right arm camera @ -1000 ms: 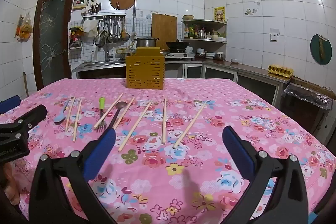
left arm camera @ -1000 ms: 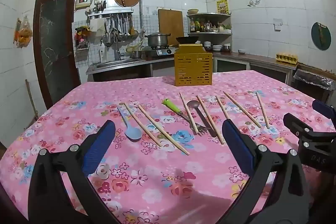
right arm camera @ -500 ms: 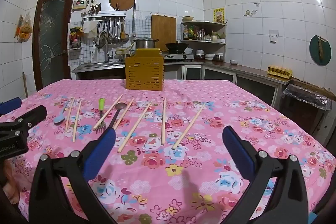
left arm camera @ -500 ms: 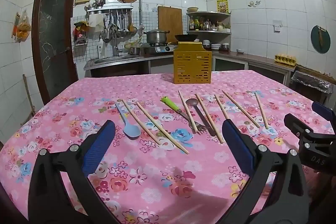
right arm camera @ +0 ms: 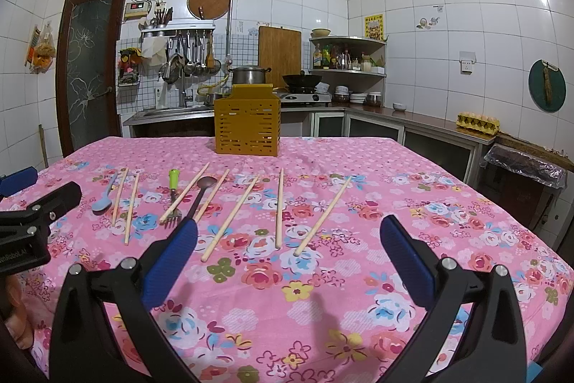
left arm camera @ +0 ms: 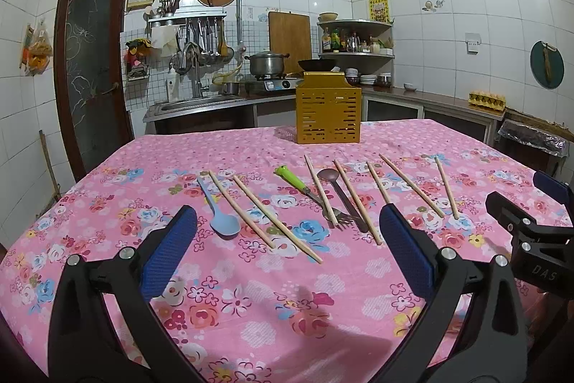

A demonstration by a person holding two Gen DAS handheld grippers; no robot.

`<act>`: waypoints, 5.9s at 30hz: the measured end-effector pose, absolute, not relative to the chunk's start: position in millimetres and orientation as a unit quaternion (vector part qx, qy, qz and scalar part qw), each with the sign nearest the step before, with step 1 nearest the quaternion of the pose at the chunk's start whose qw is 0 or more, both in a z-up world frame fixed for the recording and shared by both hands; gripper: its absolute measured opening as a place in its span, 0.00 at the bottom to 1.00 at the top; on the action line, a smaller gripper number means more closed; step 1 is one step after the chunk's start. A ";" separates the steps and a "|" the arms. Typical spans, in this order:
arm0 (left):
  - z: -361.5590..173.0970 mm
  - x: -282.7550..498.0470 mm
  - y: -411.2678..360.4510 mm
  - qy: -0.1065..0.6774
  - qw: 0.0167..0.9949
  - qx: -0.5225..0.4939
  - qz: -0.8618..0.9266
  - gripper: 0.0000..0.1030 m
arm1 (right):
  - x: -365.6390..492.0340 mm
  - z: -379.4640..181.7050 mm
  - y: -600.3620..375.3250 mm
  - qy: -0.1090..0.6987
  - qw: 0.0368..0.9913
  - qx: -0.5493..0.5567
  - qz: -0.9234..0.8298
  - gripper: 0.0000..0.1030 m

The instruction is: Organize utensils

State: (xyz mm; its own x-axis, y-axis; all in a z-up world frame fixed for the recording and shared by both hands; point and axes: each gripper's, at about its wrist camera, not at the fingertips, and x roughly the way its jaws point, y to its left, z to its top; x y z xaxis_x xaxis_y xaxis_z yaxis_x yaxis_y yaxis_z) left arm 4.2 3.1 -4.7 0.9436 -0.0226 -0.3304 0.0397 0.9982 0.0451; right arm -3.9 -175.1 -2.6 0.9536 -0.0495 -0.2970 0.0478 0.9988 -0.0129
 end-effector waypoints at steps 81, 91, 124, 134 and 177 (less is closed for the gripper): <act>-7.0 11.8 0.8 0.192 0.981 0.021 -0.015 0.95 | -0.1 -1.8 -181.9 0.166 0.986 -0.004 -0.025 0.96; 0.3 54.6 7.8 0.289 0.957 -0.002 -0.022 0.95 | 28.8 15.9 -185.7 0.206 0.979 0.012 -0.004 0.96; -18.8 298.3 2.1 0.460 0.888 -0.021 0.008 0.94 | 310.9 -23.0 -180.6 0.400 0.915 -0.039 -0.031 0.96; -42.4 308.1 7.9 0.501 0.864 -0.051 -0.011 0.71 | 318.9 -33.1 -189.2 0.415 0.909 -0.027 -0.031 0.96; -46.0 332.3 -13.3 0.470 0.883 -0.009 -0.009 0.19 | 326.2 -43.6 -177.0 0.435 0.900 0.017 -0.034 0.29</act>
